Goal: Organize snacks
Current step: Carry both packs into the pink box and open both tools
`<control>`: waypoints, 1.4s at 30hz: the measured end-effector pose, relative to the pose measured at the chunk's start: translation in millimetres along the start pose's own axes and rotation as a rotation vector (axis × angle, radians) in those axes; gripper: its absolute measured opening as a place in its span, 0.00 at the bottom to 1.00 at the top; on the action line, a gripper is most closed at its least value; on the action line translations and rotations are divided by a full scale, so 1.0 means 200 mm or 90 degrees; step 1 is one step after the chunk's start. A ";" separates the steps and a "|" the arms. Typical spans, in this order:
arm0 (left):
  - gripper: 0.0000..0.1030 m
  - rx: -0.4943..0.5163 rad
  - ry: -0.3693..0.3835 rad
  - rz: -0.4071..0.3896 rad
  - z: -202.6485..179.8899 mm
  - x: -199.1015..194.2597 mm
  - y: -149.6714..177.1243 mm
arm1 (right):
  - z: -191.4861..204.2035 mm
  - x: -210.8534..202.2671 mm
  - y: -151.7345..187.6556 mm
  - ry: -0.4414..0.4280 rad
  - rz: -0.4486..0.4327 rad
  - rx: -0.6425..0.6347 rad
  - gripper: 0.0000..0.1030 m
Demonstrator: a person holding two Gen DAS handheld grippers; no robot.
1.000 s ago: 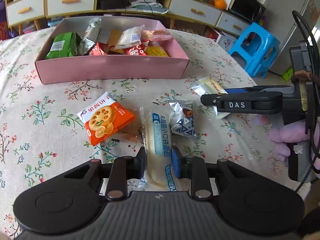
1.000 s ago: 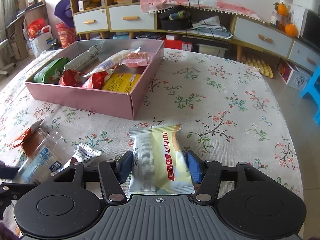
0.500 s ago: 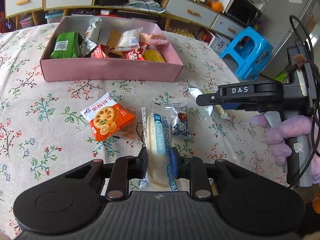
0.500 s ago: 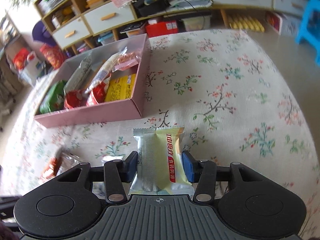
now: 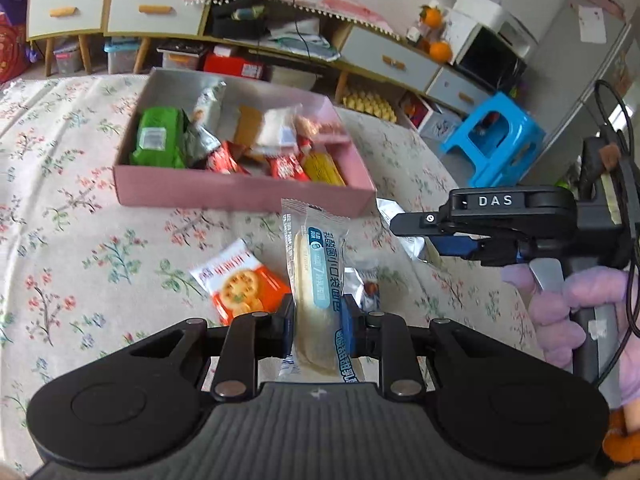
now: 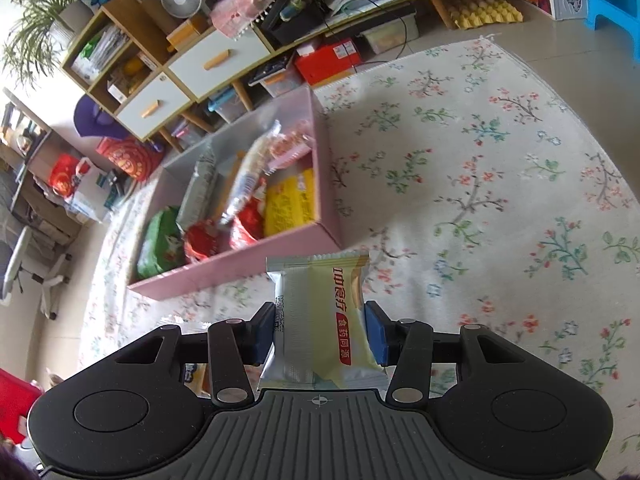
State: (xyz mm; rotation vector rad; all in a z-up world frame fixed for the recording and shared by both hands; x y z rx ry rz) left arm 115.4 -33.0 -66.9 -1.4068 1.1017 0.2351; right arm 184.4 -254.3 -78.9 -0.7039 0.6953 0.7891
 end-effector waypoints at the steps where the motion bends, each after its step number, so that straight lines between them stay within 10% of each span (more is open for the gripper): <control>1: 0.20 -0.006 -0.004 -0.005 0.02 -0.01 -0.01 | 0.02 0.00 -0.01 -0.004 -0.004 0.003 0.45; 35: 0.20 -0.136 -0.087 -0.046 0.63 0.10 -0.48 | 0.46 0.36 -0.10 -0.145 -0.026 0.114 0.45; 42: 0.20 -0.072 -0.152 -0.027 0.67 0.25 -0.60 | 0.49 0.43 -0.09 -0.140 -0.024 0.122 0.45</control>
Point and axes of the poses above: each gripper's, at about its wrist camera, not at the fingertips, and x roughly the way its jaws point, z to its left, y to its underside, the point moved 8 cm from there along x, roughly the way its jaws point, and after that the axes turned 13 degrees about x, right-handed, at the moved point
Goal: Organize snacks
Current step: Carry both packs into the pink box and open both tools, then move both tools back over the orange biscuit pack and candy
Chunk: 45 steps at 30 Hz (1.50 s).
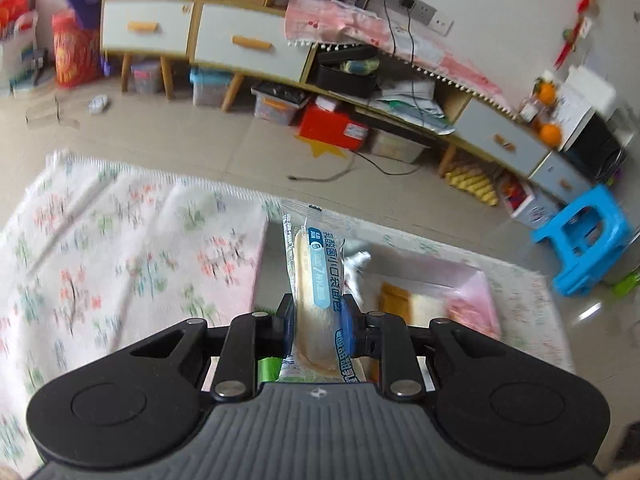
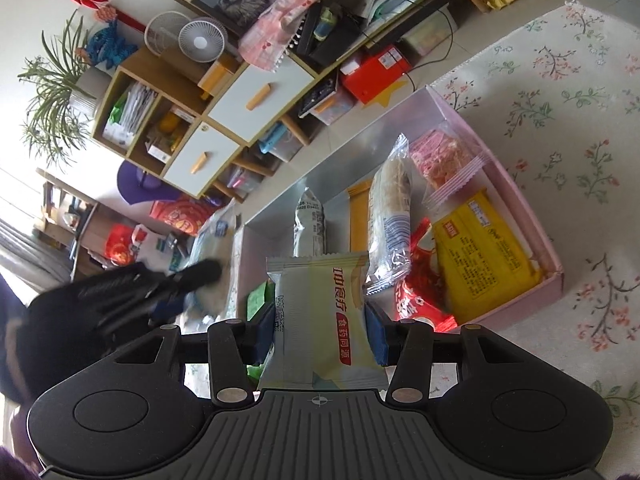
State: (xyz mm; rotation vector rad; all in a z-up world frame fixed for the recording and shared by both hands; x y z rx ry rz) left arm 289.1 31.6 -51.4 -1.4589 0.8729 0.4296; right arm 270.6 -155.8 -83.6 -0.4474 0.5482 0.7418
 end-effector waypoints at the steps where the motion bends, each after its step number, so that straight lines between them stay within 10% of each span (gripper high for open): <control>1: 0.20 0.021 -0.012 -0.014 -0.01 0.01 -0.01 | 0.00 0.01 0.00 0.002 -0.001 0.000 0.45; 23: 0.21 0.172 -0.041 -0.081 0.01 0.18 0.01 | -0.05 0.05 -0.03 0.006 -0.016 0.008 0.47; 30: 0.34 0.159 -0.034 -0.073 0.01 0.14 0.00 | -0.03 0.04 -0.04 -0.012 0.003 0.035 0.76; 45: 0.79 0.092 -0.062 -0.070 0.02 -0.14 0.09 | 0.05 -0.19 -0.09 -0.039 -0.015 0.012 0.79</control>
Point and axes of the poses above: each gripper's, at about its wrist camera, not at the fingertips, and x roughly the way its jaws point, z to its left, y to its underside, the point moved 8 cm from there along x, roughly the way its jaws point, and after that the axes turned 13 degrees about x, right-handed, at the moved point
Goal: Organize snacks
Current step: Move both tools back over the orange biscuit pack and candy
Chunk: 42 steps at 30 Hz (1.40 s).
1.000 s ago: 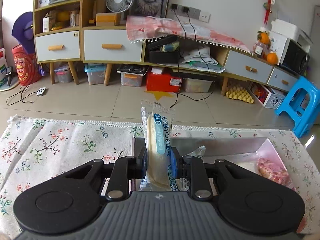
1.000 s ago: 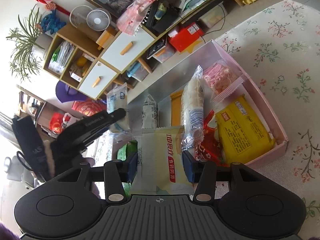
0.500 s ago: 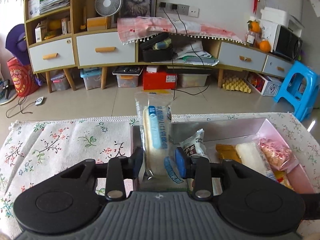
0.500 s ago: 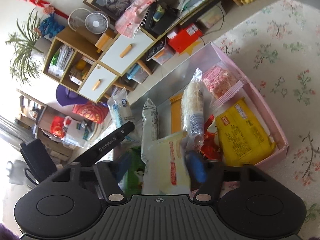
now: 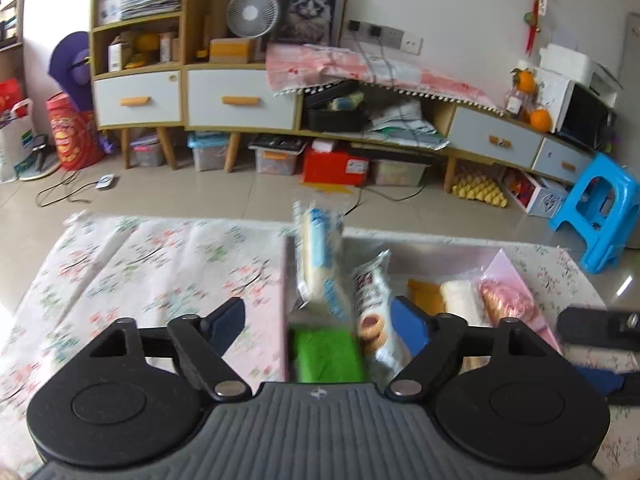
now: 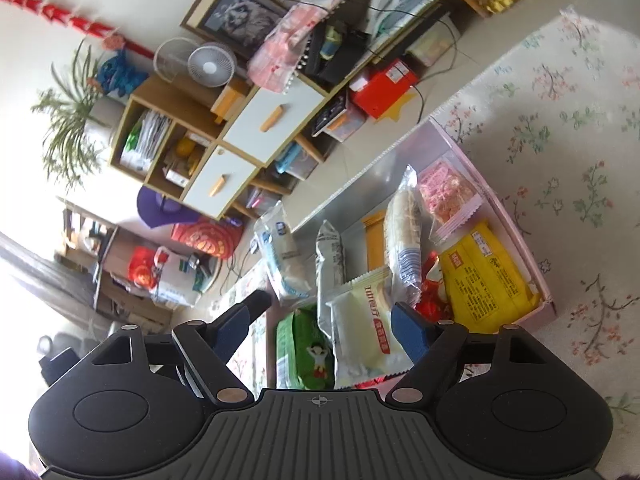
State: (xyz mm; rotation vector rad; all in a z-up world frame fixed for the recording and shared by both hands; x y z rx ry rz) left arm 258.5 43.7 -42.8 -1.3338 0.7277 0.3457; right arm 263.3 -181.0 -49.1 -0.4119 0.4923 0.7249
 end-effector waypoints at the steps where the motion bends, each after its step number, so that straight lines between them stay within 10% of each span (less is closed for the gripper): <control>1: 0.81 -0.002 -0.005 0.012 0.01 -0.02 0.01 | 0.01 -0.02 0.00 0.007 -0.003 -0.013 0.82; 16: 0.99 -0.049 -0.031 0.066 0.05 -0.33 0.26 | 0.04 -0.28 0.17 0.085 -0.017 -0.163 0.90; 42: 1.00 0.001 0.046 0.087 -0.19 -0.44 0.58 | -0.26 -0.44 0.45 0.214 -0.020 -0.486 0.94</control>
Point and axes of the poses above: each gripper's, at about its wrist camera, not at the fingertips, and x roughly the way its jaws point, z to its left, y to its underside, the point moved 8 cm from there along x, roughly the way its jaws point, and after that the axes turned 13 degrees about x, right-handed, at the moved point
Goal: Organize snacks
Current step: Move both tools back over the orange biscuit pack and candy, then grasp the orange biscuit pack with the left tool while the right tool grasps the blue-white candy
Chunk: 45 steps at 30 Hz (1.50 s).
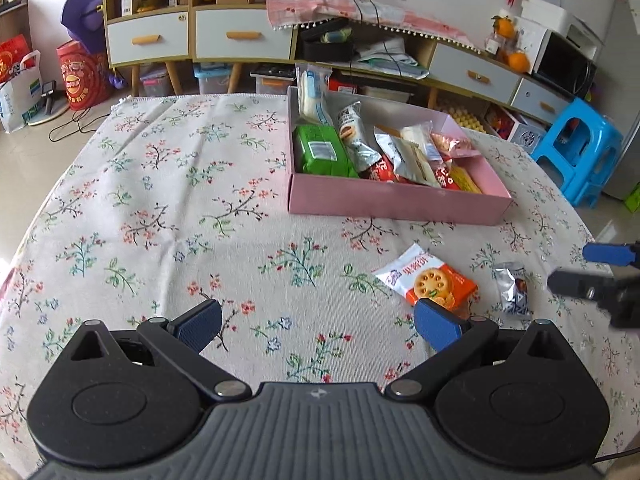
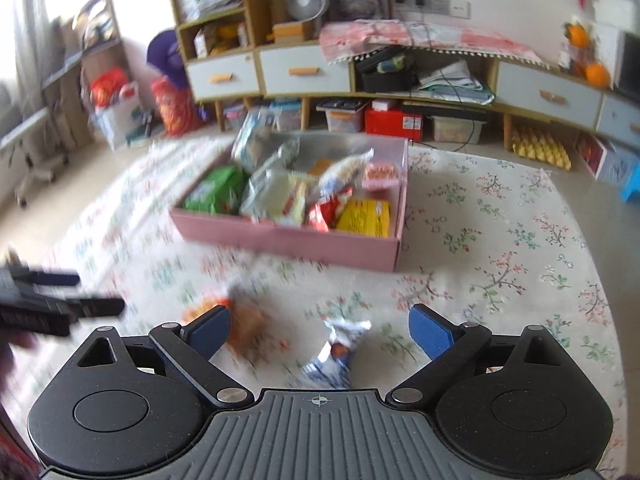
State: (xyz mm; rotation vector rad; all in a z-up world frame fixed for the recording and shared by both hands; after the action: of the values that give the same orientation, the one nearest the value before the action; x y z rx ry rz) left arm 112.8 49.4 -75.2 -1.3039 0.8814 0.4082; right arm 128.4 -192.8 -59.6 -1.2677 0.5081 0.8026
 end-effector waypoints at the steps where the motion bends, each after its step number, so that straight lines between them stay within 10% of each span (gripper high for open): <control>1: 1.00 -0.005 0.004 0.003 -0.01 0.01 0.01 | -0.01 0.01 0.03 0.009 0.005 -0.010 0.94; 14: 0.97 -0.164 0.088 0.071 -0.21 0.16 -0.06 | -0.13 0.16 0.18 0.038 0.056 -0.029 0.94; 24: 0.76 -0.258 0.096 0.082 -0.24 0.27 -0.08 | -0.10 0.28 0.20 0.021 0.082 -0.031 0.94; 33: 0.42 -0.221 0.064 0.079 -0.23 0.26 -0.09 | -0.08 0.32 0.17 0.019 0.073 -0.028 0.94; 45: 0.38 -0.183 0.063 0.076 -0.16 0.21 -0.08 | -0.10 0.33 0.14 0.033 0.080 0.016 0.94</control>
State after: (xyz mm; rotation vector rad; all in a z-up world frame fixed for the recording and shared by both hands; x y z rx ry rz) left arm 141.0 6.3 -96.7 -1.5490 1.0134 0.5847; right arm 149.5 -193.2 -130.4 -1.2447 0.6430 0.8669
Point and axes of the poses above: each gripper's, at about its wrist camera, not at the fingertips, and x roughly the way its jaws point, z to its left, y to its underside, the point moved 8 cm from there along x, roughly the way its jaws point, and after that the axes turned 13 degrees about x, right-handed, at the moved point
